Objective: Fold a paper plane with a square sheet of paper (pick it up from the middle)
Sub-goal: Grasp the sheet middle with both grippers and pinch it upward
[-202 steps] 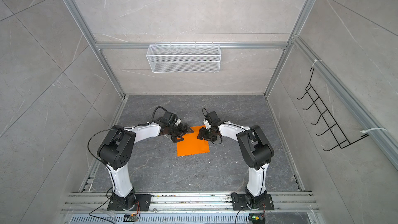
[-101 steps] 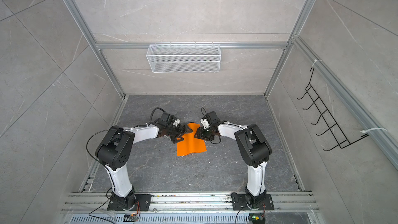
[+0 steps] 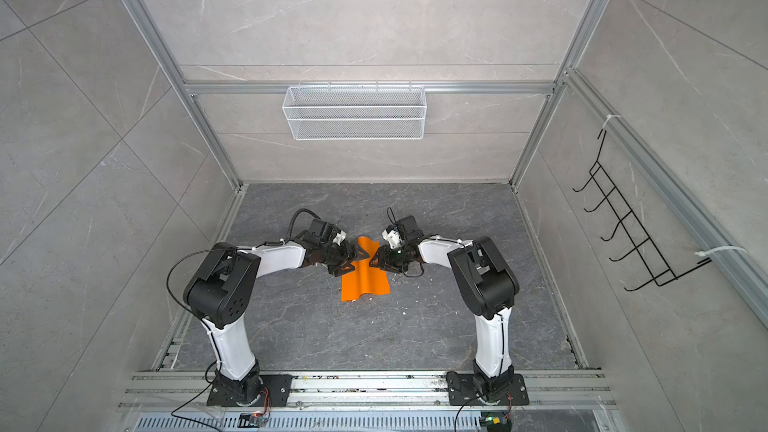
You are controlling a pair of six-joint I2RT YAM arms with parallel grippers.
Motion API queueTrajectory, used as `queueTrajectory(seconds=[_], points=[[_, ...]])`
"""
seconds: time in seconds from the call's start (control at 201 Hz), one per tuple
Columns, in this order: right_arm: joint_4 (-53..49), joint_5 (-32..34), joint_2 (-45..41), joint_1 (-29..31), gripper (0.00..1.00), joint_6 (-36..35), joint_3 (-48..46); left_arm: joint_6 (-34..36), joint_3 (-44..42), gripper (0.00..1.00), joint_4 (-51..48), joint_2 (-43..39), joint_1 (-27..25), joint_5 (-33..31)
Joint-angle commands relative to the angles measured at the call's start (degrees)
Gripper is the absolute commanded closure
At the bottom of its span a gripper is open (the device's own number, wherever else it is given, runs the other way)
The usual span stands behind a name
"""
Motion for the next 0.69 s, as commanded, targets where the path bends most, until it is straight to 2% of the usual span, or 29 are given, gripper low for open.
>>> queueTrajectory(seconds=[0.0, 0.289, 0.438, 0.687], points=[[-0.18, -1.83, 2.70, 0.86, 0.50, 1.26, 0.04, 0.10, -1.16, 0.28, 2.04, 0.17, 0.23, 1.21], [1.37, -2.60, 3.17, 1.05, 0.52, 1.93, -0.33, 0.37, -2.00, 0.45, 5.81, -0.14, 0.27, 2.17], [3.46, -1.01, 0.58, 0.52, 0.52, 2.54, -2.12, 2.09, -2.57, 0.55, 7.88, -1.80, 0.64, 3.07], [19.60, -0.48, -11.29, -5.58, 0.43, 9.60, -13.97, 1.31, -5.40, 0.66, 16.64, -4.87, 0.93, 7.89]])
